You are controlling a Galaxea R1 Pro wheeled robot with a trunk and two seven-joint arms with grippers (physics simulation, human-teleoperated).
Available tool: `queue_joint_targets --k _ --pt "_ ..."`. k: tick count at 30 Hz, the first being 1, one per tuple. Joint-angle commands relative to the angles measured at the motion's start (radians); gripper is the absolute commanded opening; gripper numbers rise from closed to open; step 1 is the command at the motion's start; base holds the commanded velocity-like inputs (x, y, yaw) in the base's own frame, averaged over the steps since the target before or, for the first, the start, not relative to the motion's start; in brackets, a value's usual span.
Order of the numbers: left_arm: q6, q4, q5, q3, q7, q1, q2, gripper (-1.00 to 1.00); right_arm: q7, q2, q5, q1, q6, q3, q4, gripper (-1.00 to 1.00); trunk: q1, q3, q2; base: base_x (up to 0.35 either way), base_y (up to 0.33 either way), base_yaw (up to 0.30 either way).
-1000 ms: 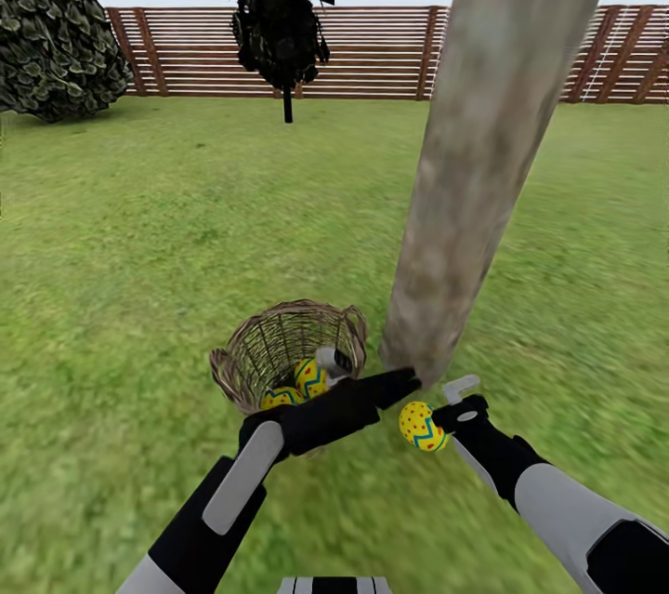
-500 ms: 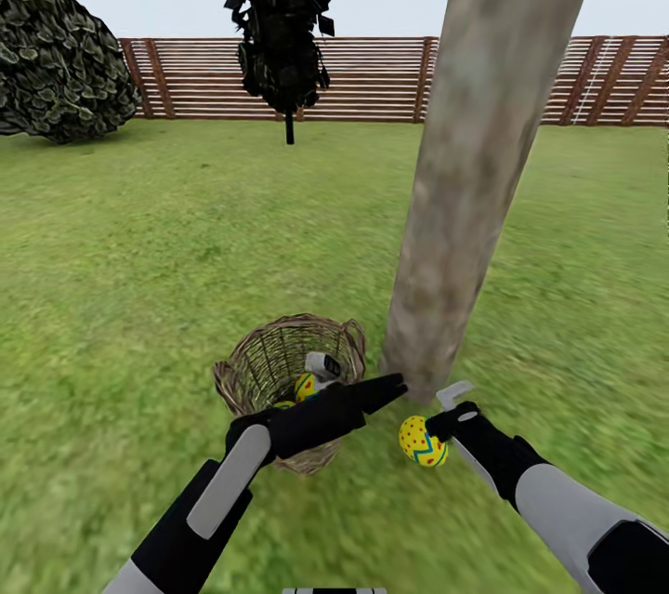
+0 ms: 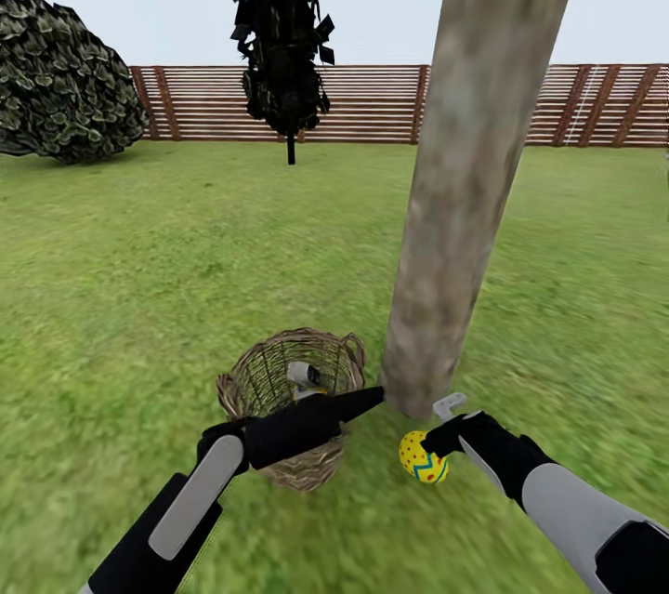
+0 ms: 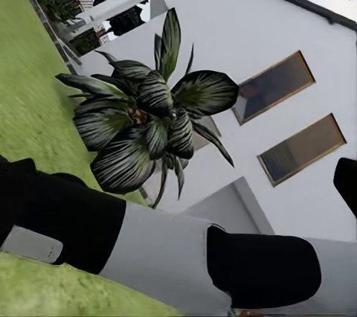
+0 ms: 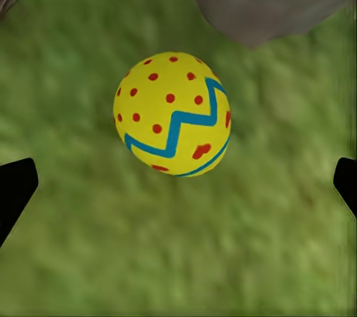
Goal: Take the three Easter eggs out of the wicker basket on the lawn in the garden, then place them on the lawn next to a single tree (choose any tree) so that all three eggs are next to the same tree and none are left in the basket.
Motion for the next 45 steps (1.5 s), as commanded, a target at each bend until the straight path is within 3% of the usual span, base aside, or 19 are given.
queue_joint_targets --k 1,4,8,11,12,17,18,19,22,27,32,45 --pt "0.006 0.0 0.01 0.0 0.002 0.0 0.01 1.0 -0.002 -0.003 -0.01 -0.001 0.007 0.007 -0.003 1.0 -0.001 0.003 0.0 0.0 0.0 0.0" --pt "0.005 -0.001 0.014 0.005 0.001 0.0 0.045 1.0 0.018 -0.005 -0.009 -0.001 0.014 0.007 -0.003 1.0 -0.002 0.015 0.001 0.0 0.0 0.0" --pt "0.004 -0.006 0.029 0.05 0.0 0.0 0.101 1.0 0.138 -0.006 -0.008 -0.001 0.016 0.008 -0.001 1.0 -0.004 0.03 0.002 0.0 0.0 0.0" --pt "0.004 -0.005 0.036 0.061 0.0 0.0 0.113 1.0 0.16 -0.007 -0.01 -0.001 0.018 0.008 -0.001 1.0 -0.005 0.042 0.002 0.0 0.0 0.0" --pt "0.004 -0.006 0.04 0.064 -0.002 0.0 0.133 1.0 0.165 -0.005 -0.011 -0.001 0.018 0.008 -0.001 1.0 -0.006 0.046 0.002 -0.098 0.0 0.0" --pt "0.003 -0.005 0.143 0.082 -0.004 0.0 0.191 1.0 0.167 -0.005 -0.011 -0.001 0.017 0.007 0.0 1.0 -0.022 0.062 0.032 -0.287 0.0 0.0" --pt "0.003 -0.005 0.15 0.083 -0.005 0.0 0.198 1.0 0.167 -0.006 -0.011 -0.001 0.017 0.006 0.0 1.0 -0.026 0.065 0.039 -0.323 0.0 0.0" --pt "0.003 -0.005 0.169 0.084 -0.005 0.0 0.224 1.0 0.167 -0.006 -0.011 -0.001 0.018 0.006 0.001 1.0 -0.03 0.068 0.046 -0.332 0.0 0.0" --pt "0.003 -0.002 0.18 0.086 -0.005 0.0 0.247 1.0 0.168 -0.006 -0.011 -0.001 0.018 0.006 0.004 1.0 -0.041 0.078 0.067 -0.326 0.0 0.0" --pt "0.003 0.004 0.182 0.089 0.0 0.0 0.253 1.0 0.169 -0.006 -0.011 -0.001 0.031 0.006 0.0 1.0 -0.06 0.093 0.102 -0.109 0.0 0.0" --pt "0.002 0.01 0.182 0.099 -0.002 0.001 0.253 1.0 0.169 -0.004 -0.012 -0.001 0.121 -0.002 -0.004 1.0 -0.06 0.093 0.102 -0.008 0.0 0.0" --pt "0.001 0.013 0.179 0.099 0.0 0.001 0.252 1.0 0.193 -0.014 -0.016 -0.001 0.128 -0.002 0.009 1.0 -0.06 0.093 0.102 0.057 0.247 0.0"
